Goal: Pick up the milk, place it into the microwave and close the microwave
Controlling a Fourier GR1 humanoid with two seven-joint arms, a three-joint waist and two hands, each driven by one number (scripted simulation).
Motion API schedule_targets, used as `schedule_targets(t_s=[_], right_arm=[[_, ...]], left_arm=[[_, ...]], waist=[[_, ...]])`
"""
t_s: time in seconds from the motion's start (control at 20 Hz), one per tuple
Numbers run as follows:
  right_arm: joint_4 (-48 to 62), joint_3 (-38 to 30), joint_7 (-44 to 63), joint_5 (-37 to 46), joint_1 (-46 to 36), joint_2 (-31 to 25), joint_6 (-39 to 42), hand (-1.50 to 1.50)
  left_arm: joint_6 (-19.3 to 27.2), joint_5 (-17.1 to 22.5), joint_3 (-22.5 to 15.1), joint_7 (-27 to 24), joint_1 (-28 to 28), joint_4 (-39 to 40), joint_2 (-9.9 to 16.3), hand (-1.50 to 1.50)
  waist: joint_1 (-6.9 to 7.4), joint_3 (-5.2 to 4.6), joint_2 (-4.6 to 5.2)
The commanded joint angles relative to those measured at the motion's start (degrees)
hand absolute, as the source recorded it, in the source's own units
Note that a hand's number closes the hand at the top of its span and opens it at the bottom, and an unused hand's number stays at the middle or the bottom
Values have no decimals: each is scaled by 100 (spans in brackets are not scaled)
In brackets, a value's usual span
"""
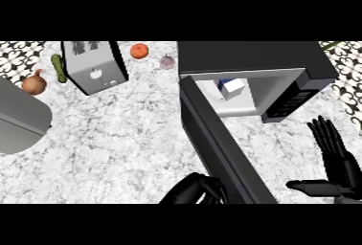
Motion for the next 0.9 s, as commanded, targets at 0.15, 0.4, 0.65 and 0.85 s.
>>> schedule_targets(t_s=[0.15,0.4,0.65,0.85], right_arm=[[-1600,-83,644,-608,824,-51,353,-150],[-2037,-87,899,-1065,924,-324,977,-150],[-2616,-169,1337,-1469,980,-526,1164,-150],[-2650,-74,1402,-1659,836,-732,1559,-150]], left_arm=[[1597,752,-1392,-205,-847,927,-27,150],[2320,1576,-1290,86,-1616,960,-25,150],[3077,2086,-1427,-169,-1918,838,-26,150],[3506,2381,-1406,-441,-2227,911,-26,150]], waist=[[-84,-1,45],[-293,-5,92],[-424,-18,95],[-548,-15,149]])
